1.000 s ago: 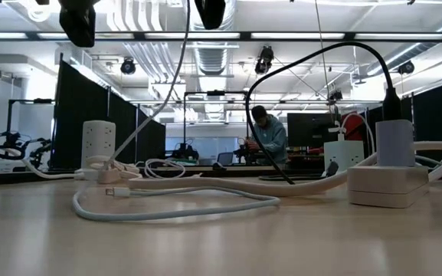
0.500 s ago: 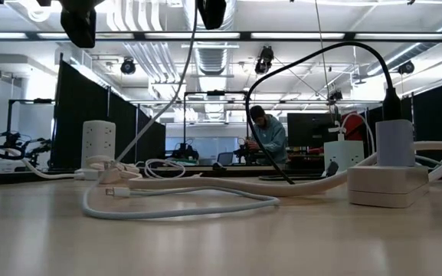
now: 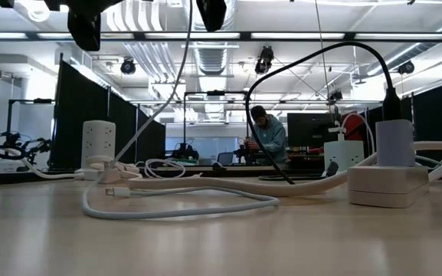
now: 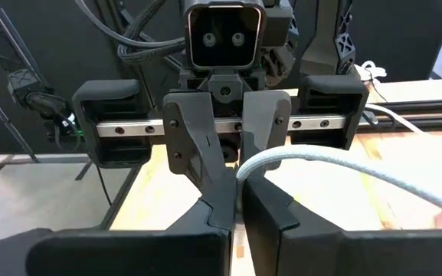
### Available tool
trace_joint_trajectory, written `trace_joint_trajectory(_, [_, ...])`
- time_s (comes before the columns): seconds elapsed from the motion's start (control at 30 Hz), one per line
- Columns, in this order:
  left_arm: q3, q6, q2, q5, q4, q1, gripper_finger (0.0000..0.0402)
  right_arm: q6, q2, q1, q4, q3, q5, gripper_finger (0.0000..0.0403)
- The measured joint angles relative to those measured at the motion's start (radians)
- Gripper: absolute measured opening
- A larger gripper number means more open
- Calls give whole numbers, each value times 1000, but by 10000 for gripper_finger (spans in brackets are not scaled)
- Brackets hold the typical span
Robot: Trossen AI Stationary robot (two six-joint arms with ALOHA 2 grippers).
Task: Insert USB
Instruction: Insert the light blue charger cable into the pink outlet extension
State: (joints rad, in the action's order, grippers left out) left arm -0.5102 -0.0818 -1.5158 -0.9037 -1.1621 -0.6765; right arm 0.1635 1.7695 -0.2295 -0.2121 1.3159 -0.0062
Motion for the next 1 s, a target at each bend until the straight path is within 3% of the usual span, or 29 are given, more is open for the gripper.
trace_joint_trajectory(0.2, [0,-5,0,-15,3,1,24,2,0,0,-1,0,11,1])
trace_joint_trajectory(0.53, [0,2,1,-25,42,1,191,-4,-43,-2,-5,4,7,1])
trace_joint_trajectory(0.67, [0,-20,1,-24,56,1,233,-7,-39,-1,0,6,7,0])
trace_joint_trajectory(0.83, [0,-24,1,-22,56,4,237,-7,-37,-1,-1,6,28,0])
trace_joint_trajectory(1.0, [0,-24,1,-23,56,15,182,-9,-37,-1,-1,7,33,0])
